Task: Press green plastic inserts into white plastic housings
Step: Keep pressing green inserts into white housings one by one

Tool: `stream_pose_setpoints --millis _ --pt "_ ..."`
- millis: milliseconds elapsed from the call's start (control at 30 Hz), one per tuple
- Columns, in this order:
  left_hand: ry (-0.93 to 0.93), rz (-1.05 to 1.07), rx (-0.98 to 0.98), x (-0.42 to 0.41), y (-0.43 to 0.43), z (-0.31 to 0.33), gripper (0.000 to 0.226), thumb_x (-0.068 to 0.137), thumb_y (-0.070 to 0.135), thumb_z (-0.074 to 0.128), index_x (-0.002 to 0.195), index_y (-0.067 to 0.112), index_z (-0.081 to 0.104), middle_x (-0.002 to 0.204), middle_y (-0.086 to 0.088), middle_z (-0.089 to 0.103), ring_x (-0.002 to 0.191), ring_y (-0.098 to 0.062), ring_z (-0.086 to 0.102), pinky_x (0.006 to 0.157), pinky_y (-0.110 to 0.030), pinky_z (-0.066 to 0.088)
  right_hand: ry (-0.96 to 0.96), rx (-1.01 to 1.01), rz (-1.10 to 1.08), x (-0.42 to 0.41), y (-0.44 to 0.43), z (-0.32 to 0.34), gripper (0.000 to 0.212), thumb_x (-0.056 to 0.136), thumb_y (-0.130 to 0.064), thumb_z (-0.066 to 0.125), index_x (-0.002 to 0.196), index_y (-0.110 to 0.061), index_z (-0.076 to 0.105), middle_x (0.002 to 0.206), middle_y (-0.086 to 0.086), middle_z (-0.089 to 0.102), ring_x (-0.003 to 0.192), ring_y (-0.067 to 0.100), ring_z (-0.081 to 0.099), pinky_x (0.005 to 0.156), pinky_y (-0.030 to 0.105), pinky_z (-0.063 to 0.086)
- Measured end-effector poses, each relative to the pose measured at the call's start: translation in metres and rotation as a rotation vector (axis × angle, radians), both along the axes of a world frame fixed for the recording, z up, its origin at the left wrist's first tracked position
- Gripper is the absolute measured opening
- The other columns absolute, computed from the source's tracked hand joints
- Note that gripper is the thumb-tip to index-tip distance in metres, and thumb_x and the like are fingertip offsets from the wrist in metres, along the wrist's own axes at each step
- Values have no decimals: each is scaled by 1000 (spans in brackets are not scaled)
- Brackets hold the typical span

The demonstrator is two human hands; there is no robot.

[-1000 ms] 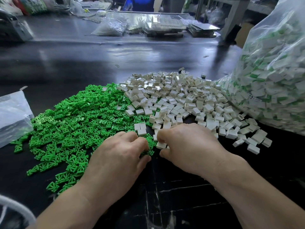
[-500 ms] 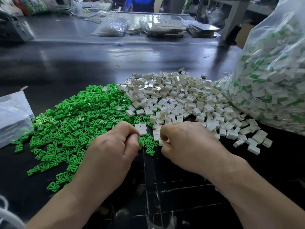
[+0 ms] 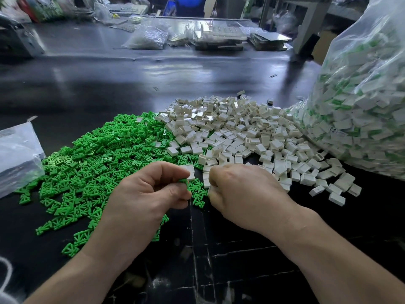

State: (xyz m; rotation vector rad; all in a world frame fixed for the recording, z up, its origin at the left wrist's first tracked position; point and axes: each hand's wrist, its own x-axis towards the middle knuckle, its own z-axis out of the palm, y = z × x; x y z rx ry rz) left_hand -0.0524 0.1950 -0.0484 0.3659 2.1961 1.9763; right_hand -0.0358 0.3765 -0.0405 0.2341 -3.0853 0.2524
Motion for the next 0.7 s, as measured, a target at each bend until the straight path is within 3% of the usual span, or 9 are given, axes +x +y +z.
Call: stream_pose_setpoints --millis 100,167,267,333,433,533,700 --pt "-49 10 122 -3 -1 -2 11 78 15 70 85 22 74 84 -9 74 80 -22 73 63 -23 58 17 -235 -26 3 4 6 13 95 -34 51 91 -22 54 79 -8 58 71 10 54 61 31 43" --pt "-92 12 197 -5 -2 -4 12 74 22 70 85 21 74 88 -11 74 84 -26 73 63 -26 58 -37 -550 -56 3 5 11 12 92 -34 57 84 -26 59 72 -6 61 59 2 51 56 23 40" --pt "-147 -13 312 -6 -1 -4 11 74 22 74 85 20 73 93 -16 74 84 -29 73 60 -27 57 -201 -1014 -33 5 2 13 11 92 -32 61 83 -26 64 72 -2 68 50 4 51 45 20 40" --pt "-157 -16 355 -6 -1 -3 15 71 24 78 85 20 73 93 -16 74 81 -27 73 57 -27 56 -241 -1134 -14 5 0 11 3 92 -30 63 94 -29 64 72 -3 68 48 6 51 41 15 37" --pt "-163 -20 379 -6 -1 -3 19 68 29 75 85 22 73 95 -16 74 81 -26 73 56 -26 55 -295 -1272 -16 3 0 11 18 93 -27 62 110 -30 67 71 -1 65 47 10 49 37 19 36" --pt "-147 -12 369 -5 -2 -2 17 69 27 78 85 23 74 94 -13 74 80 -24 72 56 -26 54 -352 -1458 -44 2 0 15 13 99 -18 60 95 -21 72 69 5 62 43 11 45 35 19 32" --pt "-143 37 425 -5 0 -1 18 67 27 75 83 20 74 81 -13 70 69 -21 68 51 -26 53 -474 -1672 -76 2 1 16 22 86 -35 66 78 -17 56 61 3 56 36 7 39 34 14 27"
